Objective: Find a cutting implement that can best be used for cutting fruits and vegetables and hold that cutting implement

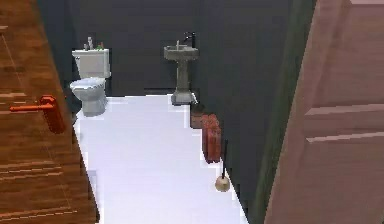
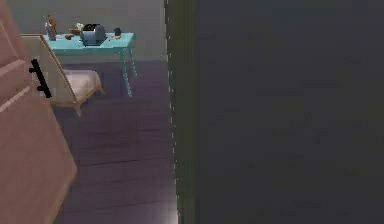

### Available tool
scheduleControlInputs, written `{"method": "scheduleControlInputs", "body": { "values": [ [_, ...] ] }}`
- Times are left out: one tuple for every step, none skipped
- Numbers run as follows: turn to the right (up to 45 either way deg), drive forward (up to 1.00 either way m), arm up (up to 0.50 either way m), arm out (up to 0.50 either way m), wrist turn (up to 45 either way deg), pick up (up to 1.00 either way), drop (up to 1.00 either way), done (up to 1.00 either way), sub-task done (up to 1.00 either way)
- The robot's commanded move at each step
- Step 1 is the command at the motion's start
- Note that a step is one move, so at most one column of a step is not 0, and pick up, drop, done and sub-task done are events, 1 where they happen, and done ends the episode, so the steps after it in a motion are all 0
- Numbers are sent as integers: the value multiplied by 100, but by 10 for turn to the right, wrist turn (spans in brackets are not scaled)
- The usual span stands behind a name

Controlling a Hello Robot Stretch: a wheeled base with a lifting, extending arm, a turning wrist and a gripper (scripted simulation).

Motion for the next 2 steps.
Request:
{"method": "scheduleControlInputs", "body": {
  "values": [
    [450,0,0,0,0,0,0,0,0],
    [30,0,0,0,0,0,0,0,0]
  ]
}}
